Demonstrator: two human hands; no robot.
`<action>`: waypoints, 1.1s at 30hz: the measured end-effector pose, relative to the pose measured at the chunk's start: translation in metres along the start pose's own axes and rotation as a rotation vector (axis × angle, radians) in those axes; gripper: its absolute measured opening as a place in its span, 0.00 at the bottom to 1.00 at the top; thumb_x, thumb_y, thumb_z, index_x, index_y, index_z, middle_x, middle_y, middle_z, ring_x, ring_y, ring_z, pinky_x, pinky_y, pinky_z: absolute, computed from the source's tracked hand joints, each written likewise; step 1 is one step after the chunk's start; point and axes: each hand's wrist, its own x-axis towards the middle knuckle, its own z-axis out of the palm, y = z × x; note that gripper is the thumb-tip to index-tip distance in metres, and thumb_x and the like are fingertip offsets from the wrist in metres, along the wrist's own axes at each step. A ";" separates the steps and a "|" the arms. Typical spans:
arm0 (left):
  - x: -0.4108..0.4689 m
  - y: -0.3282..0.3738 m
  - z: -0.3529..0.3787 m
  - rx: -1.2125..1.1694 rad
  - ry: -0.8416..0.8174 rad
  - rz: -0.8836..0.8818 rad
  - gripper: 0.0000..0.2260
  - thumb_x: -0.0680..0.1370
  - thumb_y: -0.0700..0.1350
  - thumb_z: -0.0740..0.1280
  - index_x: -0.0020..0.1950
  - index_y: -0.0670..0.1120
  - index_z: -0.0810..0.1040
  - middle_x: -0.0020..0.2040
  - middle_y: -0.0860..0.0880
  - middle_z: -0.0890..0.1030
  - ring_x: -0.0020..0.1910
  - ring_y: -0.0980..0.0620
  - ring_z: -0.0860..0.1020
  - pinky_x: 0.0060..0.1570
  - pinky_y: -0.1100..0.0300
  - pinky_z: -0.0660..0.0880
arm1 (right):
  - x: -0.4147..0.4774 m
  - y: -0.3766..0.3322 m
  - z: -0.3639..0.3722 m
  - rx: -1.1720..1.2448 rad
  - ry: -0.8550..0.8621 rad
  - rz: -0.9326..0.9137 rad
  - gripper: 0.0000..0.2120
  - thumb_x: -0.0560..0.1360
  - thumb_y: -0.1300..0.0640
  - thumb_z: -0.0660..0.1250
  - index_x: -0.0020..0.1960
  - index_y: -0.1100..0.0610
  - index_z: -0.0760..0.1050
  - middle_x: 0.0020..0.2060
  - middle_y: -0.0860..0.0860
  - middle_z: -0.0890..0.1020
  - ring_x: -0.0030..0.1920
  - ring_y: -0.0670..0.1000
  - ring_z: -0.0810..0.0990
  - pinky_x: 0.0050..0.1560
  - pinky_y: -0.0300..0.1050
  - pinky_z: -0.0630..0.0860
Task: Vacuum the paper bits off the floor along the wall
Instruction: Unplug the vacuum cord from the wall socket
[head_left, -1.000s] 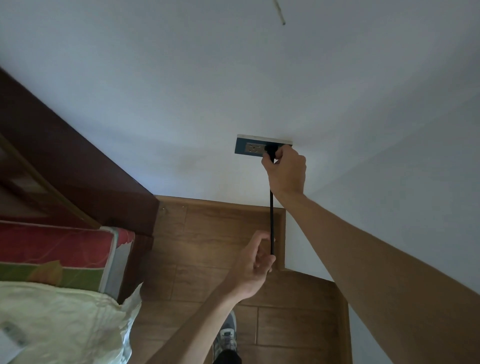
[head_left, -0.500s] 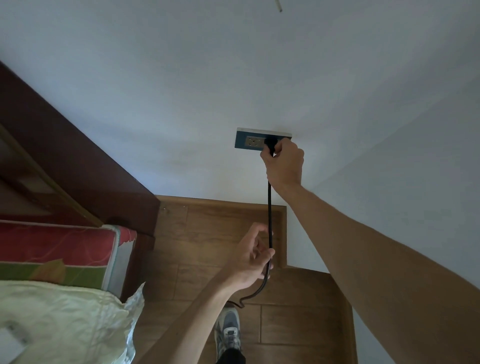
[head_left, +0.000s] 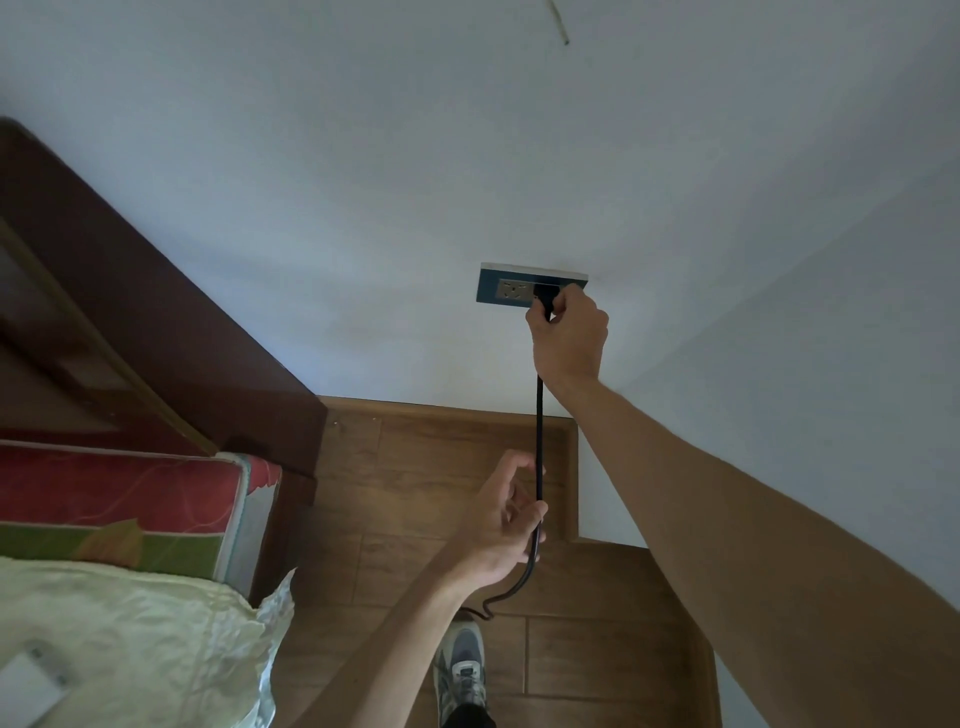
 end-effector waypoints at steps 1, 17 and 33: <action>-0.001 0.000 0.000 0.002 0.003 0.001 0.15 0.81 0.40 0.64 0.64 0.56 0.68 0.43 0.47 0.74 0.44 0.49 0.80 0.46 0.48 0.83 | 0.000 0.000 0.001 0.004 0.000 0.001 0.09 0.77 0.60 0.67 0.41 0.60 0.69 0.27 0.46 0.69 0.26 0.46 0.65 0.28 0.36 0.62; -0.026 -0.023 -0.002 0.203 -0.115 -0.068 0.15 0.82 0.41 0.63 0.66 0.54 0.65 0.43 0.49 0.73 0.40 0.55 0.78 0.42 0.57 0.81 | -0.064 0.007 0.022 0.046 -0.145 0.027 0.09 0.79 0.61 0.67 0.42 0.58 0.69 0.32 0.49 0.74 0.28 0.41 0.70 0.25 0.29 0.67; -0.051 -0.013 -0.024 0.046 0.056 0.030 0.18 0.81 0.36 0.64 0.53 0.62 0.66 0.39 0.46 0.71 0.35 0.55 0.76 0.34 0.60 0.81 | -0.051 -0.043 0.002 0.076 -0.151 -0.053 0.11 0.78 0.57 0.67 0.41 0.59 0.68 0.29 0.52 0.76 0.27 0.53 0.74 0.32 0.58 0.79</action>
